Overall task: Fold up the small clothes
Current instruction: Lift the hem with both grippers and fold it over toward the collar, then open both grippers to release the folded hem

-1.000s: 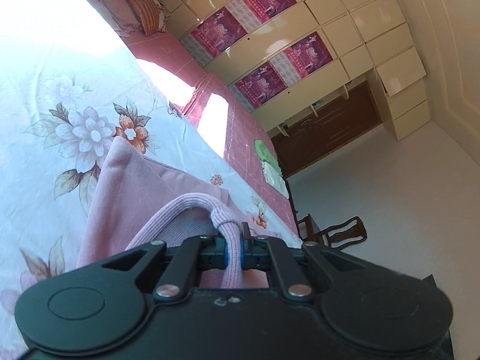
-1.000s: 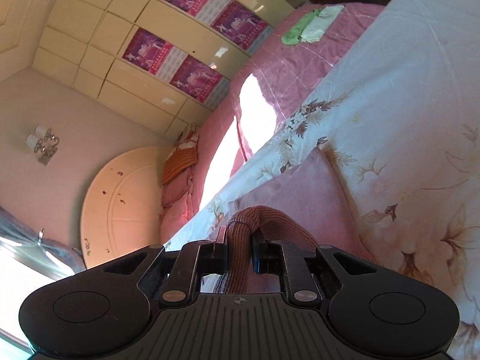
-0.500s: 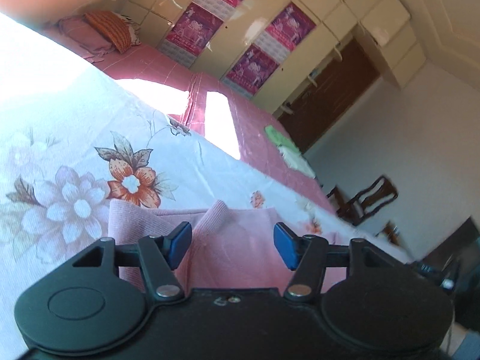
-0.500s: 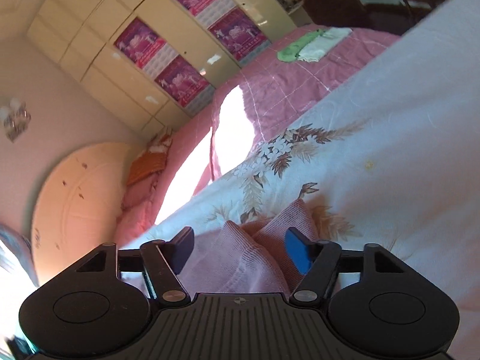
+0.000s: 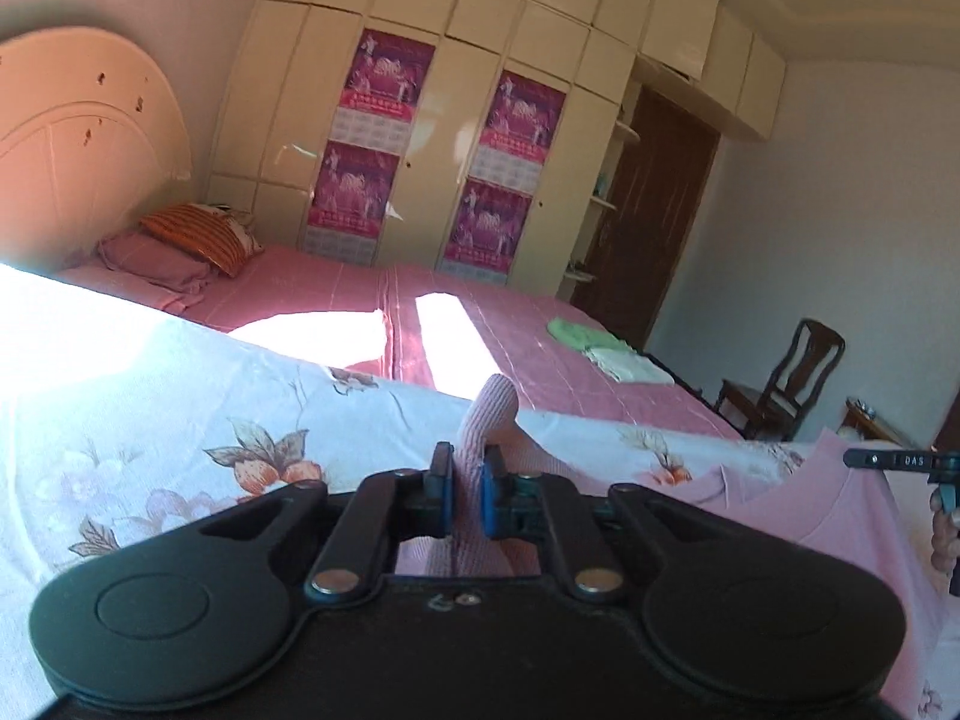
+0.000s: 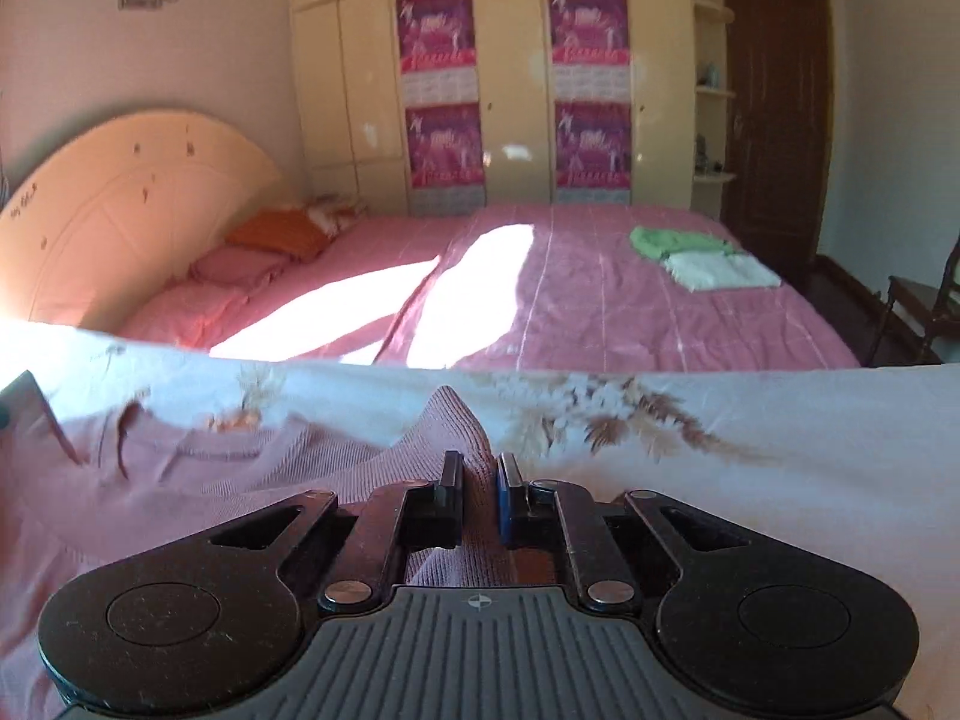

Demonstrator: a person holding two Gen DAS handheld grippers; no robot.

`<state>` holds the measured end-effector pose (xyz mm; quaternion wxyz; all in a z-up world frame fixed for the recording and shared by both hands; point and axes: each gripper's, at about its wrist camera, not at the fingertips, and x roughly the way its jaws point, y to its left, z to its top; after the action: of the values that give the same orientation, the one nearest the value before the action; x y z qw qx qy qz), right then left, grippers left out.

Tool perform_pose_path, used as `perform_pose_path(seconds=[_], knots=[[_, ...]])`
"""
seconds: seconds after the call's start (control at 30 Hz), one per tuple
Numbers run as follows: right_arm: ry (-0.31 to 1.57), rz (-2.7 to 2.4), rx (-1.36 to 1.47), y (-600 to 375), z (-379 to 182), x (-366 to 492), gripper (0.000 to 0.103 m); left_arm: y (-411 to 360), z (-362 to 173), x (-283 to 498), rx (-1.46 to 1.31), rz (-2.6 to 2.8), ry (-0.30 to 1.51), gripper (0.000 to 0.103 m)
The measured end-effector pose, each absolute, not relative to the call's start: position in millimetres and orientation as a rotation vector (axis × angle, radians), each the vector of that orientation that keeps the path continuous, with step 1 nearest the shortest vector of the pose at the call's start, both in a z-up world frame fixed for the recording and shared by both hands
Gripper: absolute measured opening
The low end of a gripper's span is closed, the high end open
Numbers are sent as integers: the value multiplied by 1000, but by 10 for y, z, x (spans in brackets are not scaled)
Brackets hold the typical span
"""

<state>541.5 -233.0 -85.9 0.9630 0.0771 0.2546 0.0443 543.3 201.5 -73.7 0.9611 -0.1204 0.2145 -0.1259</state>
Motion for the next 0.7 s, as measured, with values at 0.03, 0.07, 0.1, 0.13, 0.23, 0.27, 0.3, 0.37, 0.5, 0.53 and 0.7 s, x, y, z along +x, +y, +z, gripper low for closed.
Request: perform_pose_path(seconds=[0.03,0.07,0.1,0.13,0.23,0.27,0.3,0.37,0.5,0.53,0.7], knots=[[526,76,150,-2326,-895,5461,10,2030,-760,5500,-274,-234,468,8],[557,70,154,-2324,-955,5537,9,2045,-797,5558,-310,-213,490,8],[579,66,172,-2326,-1000,5585,10,2057,-835,5620,-345,-198,514,8],[591,58,183,-2319,-1036,5613,9,2037,-846,5657,-345,-191,527,8],[598,49,181,-2297,-1022,5642,10,1983,-847,5747,-307,-178,543,8],[603,49,173,-2301,-1011,5649,10,2010,-855,5779,-310,-178,548,8],[607,49,168,-2298,-1021,5661,10,2016,-863,5812,-306,-175,553,8],[619,48,156,-2300,-1057,5698,10,2019,-908,5882,-287,-162,583,8],[702,42,118,-2265,-1245,5805,10,1961,-1114,5986,-240,-138,667,11],[708,43,144,-2293,-1249,5817,10,1970,-1109,5994,-245,-137,670,15],[658,85,249,-2494,-909,5516,24,1986,-734,5562,-224,-171,550,38]])
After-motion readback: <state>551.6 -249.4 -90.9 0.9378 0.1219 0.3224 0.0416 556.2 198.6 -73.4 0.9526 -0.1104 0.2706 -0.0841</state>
